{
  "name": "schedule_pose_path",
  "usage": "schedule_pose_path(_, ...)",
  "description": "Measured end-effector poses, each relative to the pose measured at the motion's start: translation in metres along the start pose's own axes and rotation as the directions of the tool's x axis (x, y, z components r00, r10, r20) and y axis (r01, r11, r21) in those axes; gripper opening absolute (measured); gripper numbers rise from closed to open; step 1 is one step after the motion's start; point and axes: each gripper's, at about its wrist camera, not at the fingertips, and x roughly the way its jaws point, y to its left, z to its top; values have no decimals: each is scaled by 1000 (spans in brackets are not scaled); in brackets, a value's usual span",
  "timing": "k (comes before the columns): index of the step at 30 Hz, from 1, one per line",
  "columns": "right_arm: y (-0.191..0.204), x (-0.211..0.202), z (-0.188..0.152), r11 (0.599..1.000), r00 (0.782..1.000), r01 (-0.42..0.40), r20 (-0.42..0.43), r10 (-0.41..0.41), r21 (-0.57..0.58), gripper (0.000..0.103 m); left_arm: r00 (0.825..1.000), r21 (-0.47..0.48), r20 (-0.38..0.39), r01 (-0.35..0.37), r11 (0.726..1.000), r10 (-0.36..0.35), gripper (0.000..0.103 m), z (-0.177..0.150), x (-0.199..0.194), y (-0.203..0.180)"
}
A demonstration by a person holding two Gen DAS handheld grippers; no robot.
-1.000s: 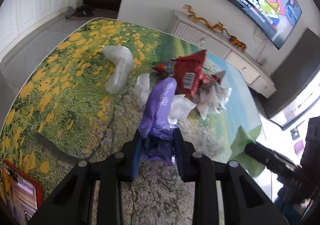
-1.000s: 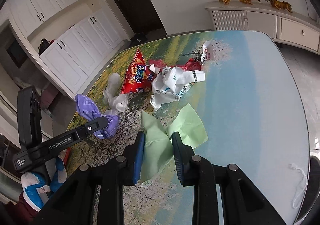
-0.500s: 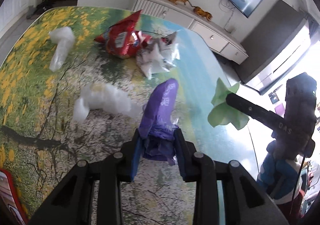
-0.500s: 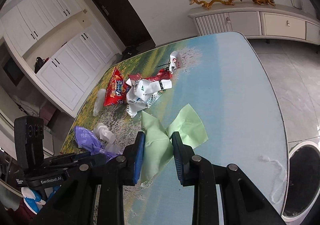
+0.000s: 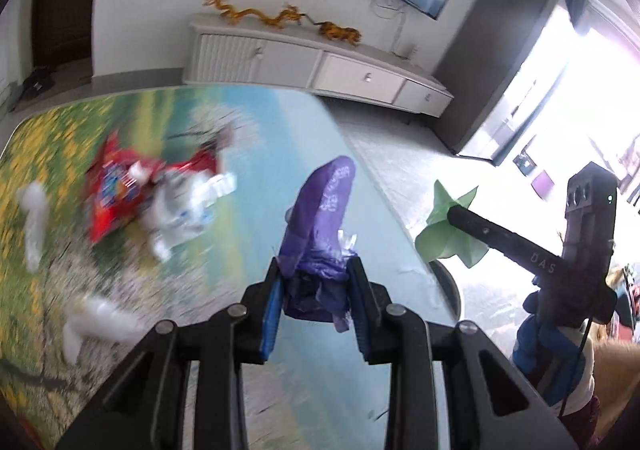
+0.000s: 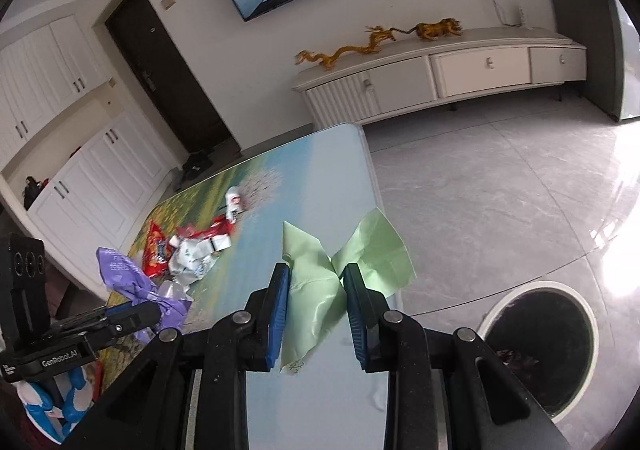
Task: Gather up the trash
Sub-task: 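Carry the green paper and purple bag over the white bin and open both tools, then move both open tools back toward the red snack bag and white tissues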
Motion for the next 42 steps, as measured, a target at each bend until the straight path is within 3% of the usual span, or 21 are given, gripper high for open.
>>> schedule_pose_path(8, -72, -29, 3, 973, 977, 207, 38, -212, 106, 26, 995, 149, -69, 85, 985, -75, 29, 34, 60, -92)
schedule_pose_path(16, -159, -13, -28, 894, 921, 389, -102, -376, 222, 27, 970, 209, -221, 145, 967, -98, 32, 39, 147, -173)
schedule_pose_path(21, -207, 7, -52, 852, 897, 440, -190, -400, 283, 27, 948, 223, -307, 151, 963, -77, 33, 26, 198, -209)
schedule_pose_path(25, -230, 15, -68, 834, 891, 450, -221, -396, 318, 28, 930, 209, -361, 149, 966, -65, 35, 13, 231, -223)
schedule_pose_path(30, -247, 21, -77, 816, 885, 460, -248, -393, 350, 32, 911, 170, -404, 158, 973, -78, 55, 6, 259, -231)
schedule_pose_path(33, -253, 14, -86, 805, 883, 465, -250, -396, 368, 40, 907, 158, -413, 165, 974, -86, 57, 4, 263, -233)
schedule_pose_path(36, -256, 6, -89, 802, 888, 458, -240, -393, 383, 40, 914, 180, -398, 157, 971, -74, 57, 5, 255, -232)
schedule_pose_path(42, -239, -7, -77, 816, 905, 426, -184, -384, 390, 43, 967, 235, -255, 75, 969, -13, 57, 22, 210, -228)
